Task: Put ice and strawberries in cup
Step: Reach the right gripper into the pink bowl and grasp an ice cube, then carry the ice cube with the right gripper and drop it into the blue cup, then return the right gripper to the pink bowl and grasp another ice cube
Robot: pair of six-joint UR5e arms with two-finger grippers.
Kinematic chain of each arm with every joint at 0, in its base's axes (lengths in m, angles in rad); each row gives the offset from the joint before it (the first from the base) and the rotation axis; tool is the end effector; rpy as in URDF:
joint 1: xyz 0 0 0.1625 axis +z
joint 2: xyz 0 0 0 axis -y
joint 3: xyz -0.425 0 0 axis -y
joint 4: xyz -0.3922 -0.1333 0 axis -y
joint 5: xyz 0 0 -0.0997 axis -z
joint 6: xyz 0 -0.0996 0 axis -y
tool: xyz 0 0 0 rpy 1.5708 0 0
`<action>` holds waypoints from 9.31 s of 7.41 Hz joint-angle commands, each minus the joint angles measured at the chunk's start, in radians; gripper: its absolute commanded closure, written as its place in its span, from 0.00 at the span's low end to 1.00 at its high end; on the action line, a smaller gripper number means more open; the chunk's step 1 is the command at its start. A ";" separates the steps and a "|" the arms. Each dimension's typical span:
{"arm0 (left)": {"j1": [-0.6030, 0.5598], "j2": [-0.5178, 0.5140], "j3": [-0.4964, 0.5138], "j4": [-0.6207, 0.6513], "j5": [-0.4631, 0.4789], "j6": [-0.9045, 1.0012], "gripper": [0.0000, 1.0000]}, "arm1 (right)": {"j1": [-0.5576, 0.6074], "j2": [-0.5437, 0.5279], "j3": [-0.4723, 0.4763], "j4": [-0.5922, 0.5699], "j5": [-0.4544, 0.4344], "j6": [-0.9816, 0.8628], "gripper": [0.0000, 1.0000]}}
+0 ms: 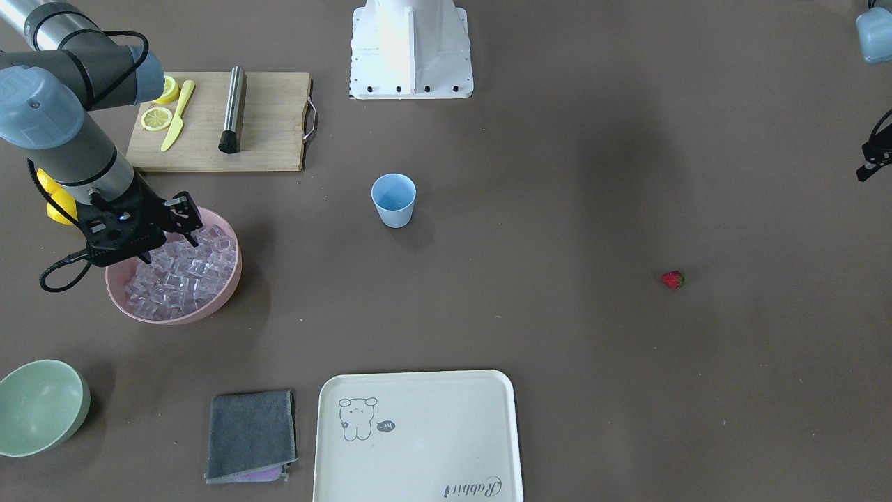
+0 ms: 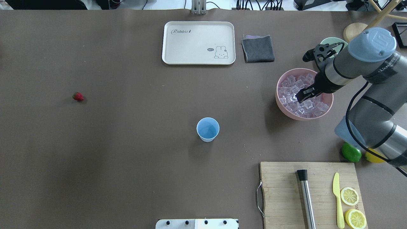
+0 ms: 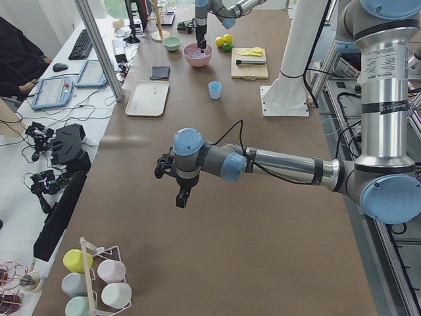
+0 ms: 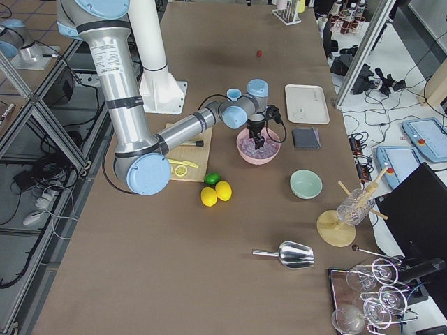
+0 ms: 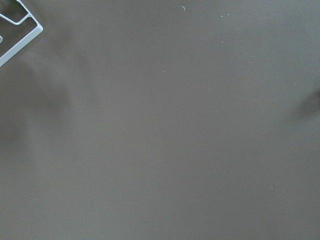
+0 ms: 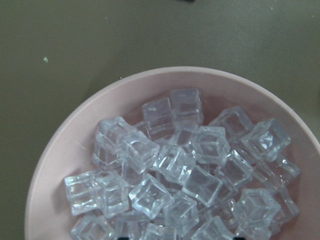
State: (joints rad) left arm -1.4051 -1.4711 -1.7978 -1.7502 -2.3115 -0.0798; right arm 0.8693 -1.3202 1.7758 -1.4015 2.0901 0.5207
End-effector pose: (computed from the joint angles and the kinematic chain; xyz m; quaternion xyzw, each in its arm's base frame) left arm 0.0113 -0.4685 0.5756 0.0975 0.3724 0.0948 0.9180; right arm -0.3161 -0.5041 0.4135 0.1031 -0.3706 -0.1616 0.9088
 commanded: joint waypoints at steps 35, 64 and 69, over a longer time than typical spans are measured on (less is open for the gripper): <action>-0.002 0.000 0.000 -0.002 0.000 0.000 0.03 | -0.375 0.452 -0.084 -0.106 -0.189 0.644 0.01; 0.000 -0.005 -0.012 -0.023 0.004 -0.072 0.03 | 0.005 -0.005 0.036 -0.237 -0.039 -0.476 0.41; -0.002 -0.012 -0.017 -0.020 0.007 -0.074 0.03 | 0.005 -0.005 0.030 -0.237 -0.038 -0.475 0.97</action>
State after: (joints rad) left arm -1.4059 -1.4787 -1.8141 -1.7720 -2.3043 -0.1532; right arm 0.8744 -1.3258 1.8062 -1.6382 2.0512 0.0467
